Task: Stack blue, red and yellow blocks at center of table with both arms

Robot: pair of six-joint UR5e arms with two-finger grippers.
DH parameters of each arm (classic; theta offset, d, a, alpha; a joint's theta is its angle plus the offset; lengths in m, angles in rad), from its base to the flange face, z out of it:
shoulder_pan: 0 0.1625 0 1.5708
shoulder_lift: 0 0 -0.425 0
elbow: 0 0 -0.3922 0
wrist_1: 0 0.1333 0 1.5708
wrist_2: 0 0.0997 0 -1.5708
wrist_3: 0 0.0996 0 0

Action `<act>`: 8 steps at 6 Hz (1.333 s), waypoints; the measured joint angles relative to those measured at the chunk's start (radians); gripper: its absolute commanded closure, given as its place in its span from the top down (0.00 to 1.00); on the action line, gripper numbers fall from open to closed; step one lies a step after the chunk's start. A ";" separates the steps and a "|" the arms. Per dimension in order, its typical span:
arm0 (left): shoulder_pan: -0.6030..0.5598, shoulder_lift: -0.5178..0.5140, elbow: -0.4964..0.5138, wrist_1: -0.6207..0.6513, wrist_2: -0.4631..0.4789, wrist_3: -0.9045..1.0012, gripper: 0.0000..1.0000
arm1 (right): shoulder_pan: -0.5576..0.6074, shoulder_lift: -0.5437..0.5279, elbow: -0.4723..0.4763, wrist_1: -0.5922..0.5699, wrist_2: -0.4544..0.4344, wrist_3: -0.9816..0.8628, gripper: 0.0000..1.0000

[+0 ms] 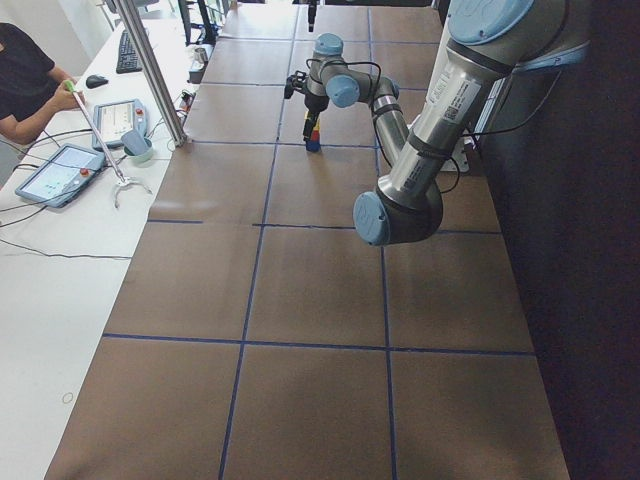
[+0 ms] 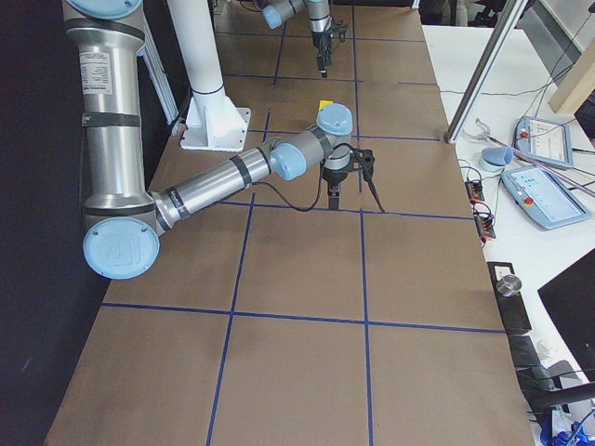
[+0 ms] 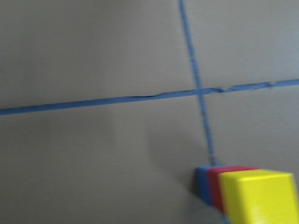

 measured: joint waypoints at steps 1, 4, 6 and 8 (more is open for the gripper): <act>-0.108 0.137 -0.041 -0.006 -0.093 0.171 1.00 | 0.080 -0.042 -0.024 -0.018 0.018 -0.154 1.00; -0.561 0.434 0.020 -0.008 -0.378 0.713 1.00 | 0.268 -0.093 -0.185 -0.076 0.030 -0.603 1.00; -0.792 0.489 0.235 -0.008 -0.527 0.941 1.00 | 0.321 -0.096 -0.230 -0.078 0.048 -0.695 1.00; -0.848 0.509 0.275 -0.001 -0.531 0.908 1.00 | 0.328 -0.097 -0.229 -0.077 0.055 -0.701 1.00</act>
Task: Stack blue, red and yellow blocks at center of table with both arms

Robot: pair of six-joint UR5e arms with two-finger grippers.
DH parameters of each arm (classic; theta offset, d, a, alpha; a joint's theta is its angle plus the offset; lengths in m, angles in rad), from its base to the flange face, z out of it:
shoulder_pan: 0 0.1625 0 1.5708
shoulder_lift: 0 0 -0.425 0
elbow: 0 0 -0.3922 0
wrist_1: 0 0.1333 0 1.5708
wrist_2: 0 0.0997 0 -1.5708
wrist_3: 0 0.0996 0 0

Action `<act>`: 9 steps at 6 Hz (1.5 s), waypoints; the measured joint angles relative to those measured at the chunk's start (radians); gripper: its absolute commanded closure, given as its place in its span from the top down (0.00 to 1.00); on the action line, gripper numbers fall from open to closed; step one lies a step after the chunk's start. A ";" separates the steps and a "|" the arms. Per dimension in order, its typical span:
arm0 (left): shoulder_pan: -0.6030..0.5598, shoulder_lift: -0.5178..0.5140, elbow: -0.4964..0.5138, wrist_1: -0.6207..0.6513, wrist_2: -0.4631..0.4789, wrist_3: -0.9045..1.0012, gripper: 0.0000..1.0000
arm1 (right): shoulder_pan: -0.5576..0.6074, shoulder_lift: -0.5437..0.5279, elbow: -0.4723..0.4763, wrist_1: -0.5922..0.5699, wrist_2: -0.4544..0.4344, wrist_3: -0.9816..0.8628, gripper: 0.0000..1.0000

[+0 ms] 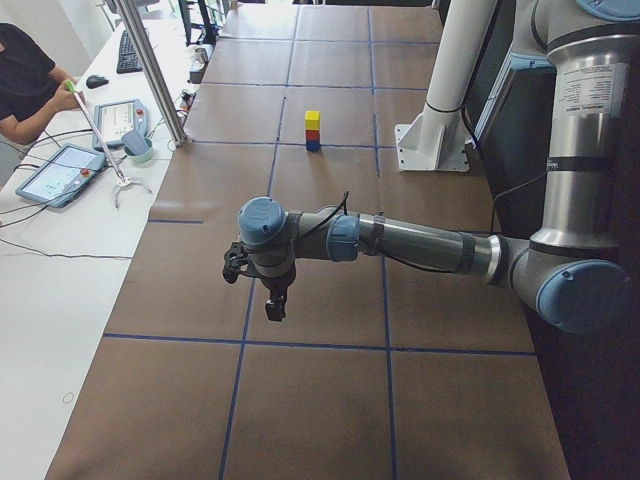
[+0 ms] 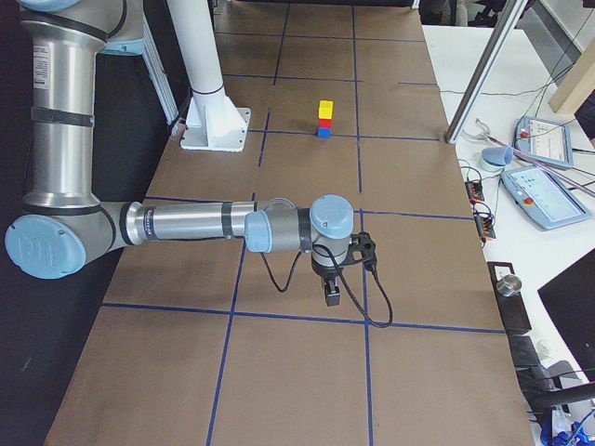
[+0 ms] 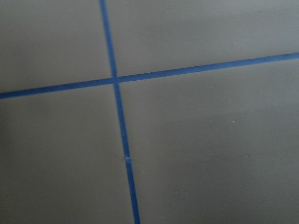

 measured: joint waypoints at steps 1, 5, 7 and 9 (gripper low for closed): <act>-0.004 0.011 -0.003 -0.010 0.020 -0.019 1.00 | 0.000 -0.001 0.000 0.000 0.002 0.002 1.00; 0.001 0.039 0.014 -0.067 0.082 -0.031 1.00 | 0.001 0.002 0.005 -0.007 0.023 0.009 1.00; 0.005 0.039 0.004 -0.063 0.081 -0.028 1.00 | 0.001 -0.001 0.006 -0.015 0.024 0.008 1.00; 0.009 0.039 -0.010 -0.056 0.080 -0.025 1.00 | 0.001 -0.002 0.006 -0.016 0.024 0.008 1.00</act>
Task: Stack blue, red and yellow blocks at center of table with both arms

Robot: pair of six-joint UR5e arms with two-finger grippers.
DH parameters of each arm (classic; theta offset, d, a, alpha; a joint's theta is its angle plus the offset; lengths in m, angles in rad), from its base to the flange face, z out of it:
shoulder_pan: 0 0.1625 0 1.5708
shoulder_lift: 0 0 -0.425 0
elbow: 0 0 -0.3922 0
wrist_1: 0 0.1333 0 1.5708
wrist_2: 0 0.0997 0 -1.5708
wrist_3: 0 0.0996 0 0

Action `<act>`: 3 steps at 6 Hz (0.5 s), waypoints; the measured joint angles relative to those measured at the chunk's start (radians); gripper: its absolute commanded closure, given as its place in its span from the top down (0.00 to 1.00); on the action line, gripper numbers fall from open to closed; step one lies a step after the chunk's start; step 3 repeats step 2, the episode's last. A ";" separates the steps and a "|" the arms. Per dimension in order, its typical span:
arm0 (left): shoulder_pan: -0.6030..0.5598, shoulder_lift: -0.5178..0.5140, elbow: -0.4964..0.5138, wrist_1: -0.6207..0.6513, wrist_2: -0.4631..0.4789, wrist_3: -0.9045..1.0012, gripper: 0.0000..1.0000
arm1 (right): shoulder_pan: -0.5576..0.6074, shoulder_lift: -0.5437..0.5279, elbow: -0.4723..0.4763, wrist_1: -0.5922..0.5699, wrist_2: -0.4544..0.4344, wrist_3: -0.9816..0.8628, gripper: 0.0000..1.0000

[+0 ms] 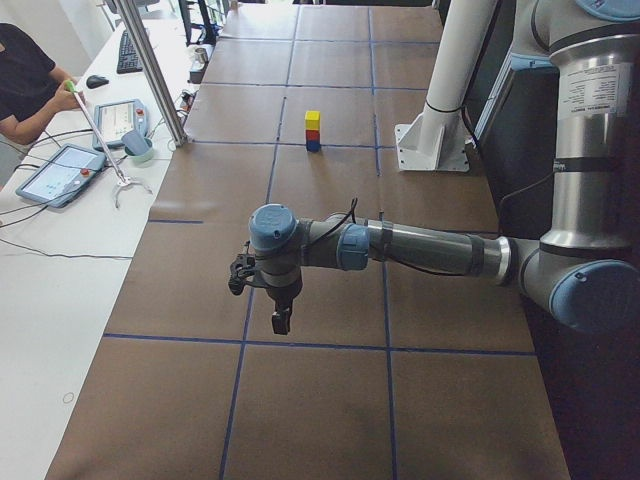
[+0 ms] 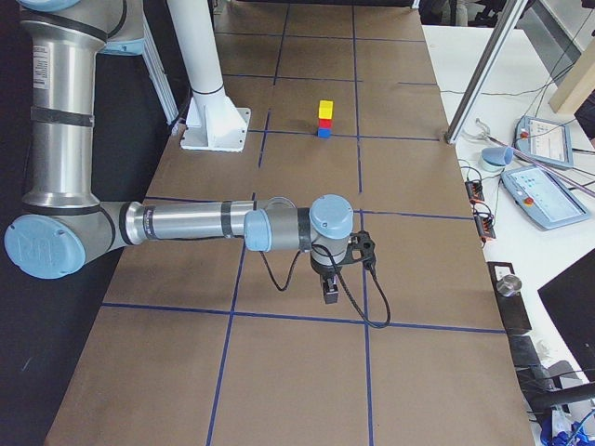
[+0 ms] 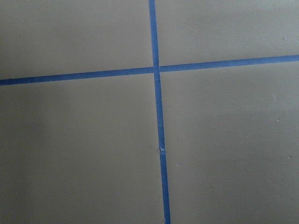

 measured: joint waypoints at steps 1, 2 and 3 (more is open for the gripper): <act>0.003 0.000 0.000 0.002 0.000 0.000 1.00 | 0.000 0.000 0.001 0.001 0.002 0.000 1.00; 0.004 0.000 0.000 0.004 0.001 0.000 1.00 | 0.000 -0.002 0.003 0.001 0.008 0.000 1.00; 0.004 0.000 0.000 0.004 0.001 0.000 1.00 | 0.000 -0.002 0.003 0.001 0.008 0.000 1.00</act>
